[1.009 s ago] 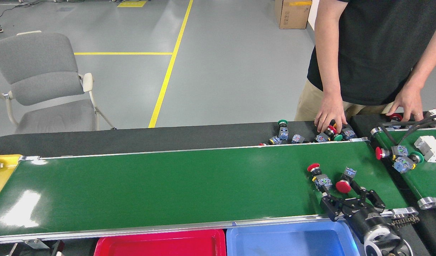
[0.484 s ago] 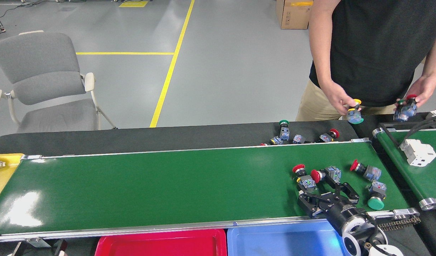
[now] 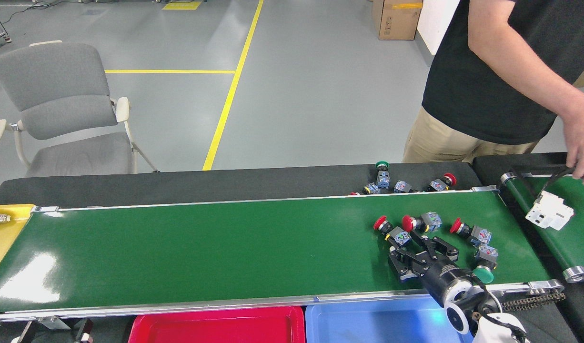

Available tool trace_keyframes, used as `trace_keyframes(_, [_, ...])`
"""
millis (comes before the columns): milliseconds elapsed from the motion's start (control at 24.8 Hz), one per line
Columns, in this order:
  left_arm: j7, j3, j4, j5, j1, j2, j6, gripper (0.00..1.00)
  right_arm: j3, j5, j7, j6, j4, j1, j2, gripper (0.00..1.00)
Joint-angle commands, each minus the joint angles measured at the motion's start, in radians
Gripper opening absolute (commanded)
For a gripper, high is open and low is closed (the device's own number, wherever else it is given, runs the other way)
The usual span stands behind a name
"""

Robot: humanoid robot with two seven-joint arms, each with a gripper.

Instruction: Pick switch part from conveyor to tray

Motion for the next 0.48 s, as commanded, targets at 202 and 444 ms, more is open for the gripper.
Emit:
trace_keyframes(202, [0.003, 0.002, -0.007, 0.0, -0.002, 0.0, 0.001, 1.0, -0.001, -0.004, 0.001, -0.037, -0.045, -0.01, -0.006, 0.02])
trace_keyframes(444, [0.003, 0.002, -0.007, 0.0, -0.002, 0.001, -0.001, 1.0, 0.031, -0.004, -0.002, -0.112, -0.155, 0.036, 0.0, 0.02])
